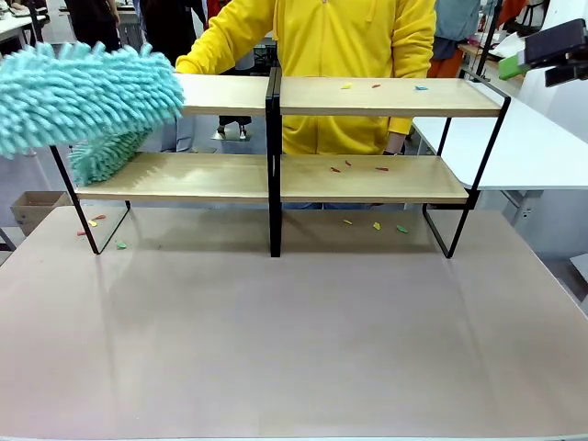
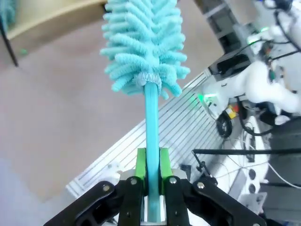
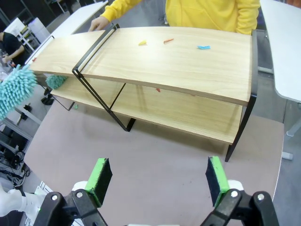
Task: Clean the shelves.
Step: Clean a randomly selected level of the Shelf with the Duster.
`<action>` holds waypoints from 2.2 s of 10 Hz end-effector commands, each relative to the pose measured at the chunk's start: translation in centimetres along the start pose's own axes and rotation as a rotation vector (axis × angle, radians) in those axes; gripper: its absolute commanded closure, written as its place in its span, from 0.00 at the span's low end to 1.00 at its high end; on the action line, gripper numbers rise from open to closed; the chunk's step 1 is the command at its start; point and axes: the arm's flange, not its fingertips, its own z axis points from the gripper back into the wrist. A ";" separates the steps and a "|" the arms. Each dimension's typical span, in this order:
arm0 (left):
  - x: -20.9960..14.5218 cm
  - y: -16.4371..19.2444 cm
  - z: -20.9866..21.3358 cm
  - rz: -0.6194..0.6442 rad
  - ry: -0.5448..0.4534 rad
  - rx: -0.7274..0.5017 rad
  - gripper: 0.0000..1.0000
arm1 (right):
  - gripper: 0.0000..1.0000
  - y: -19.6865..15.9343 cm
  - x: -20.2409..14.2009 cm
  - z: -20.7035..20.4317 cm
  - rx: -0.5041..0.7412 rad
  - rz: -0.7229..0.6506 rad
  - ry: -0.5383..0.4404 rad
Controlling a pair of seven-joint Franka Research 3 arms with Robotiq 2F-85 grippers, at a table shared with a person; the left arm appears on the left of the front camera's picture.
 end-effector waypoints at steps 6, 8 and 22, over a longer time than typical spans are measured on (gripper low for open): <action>-0.7 0.5 0.1 0.016 -0.021 0.002 0.87 | 0.00 -0.1 0.0 0.0 0.005 0.000 0.001; 0.9 0.6 2.1 -0.053 -0.200 -0.125 0.87 | 0.00 -0.1 0.0 0.0 0.005 0.000 0.001; 8.9 -2.7 -4.2 0.278 -0.168 0.176 0.87 | 0.00 -0.1 0.0 0.0 0.005 0.000 0.001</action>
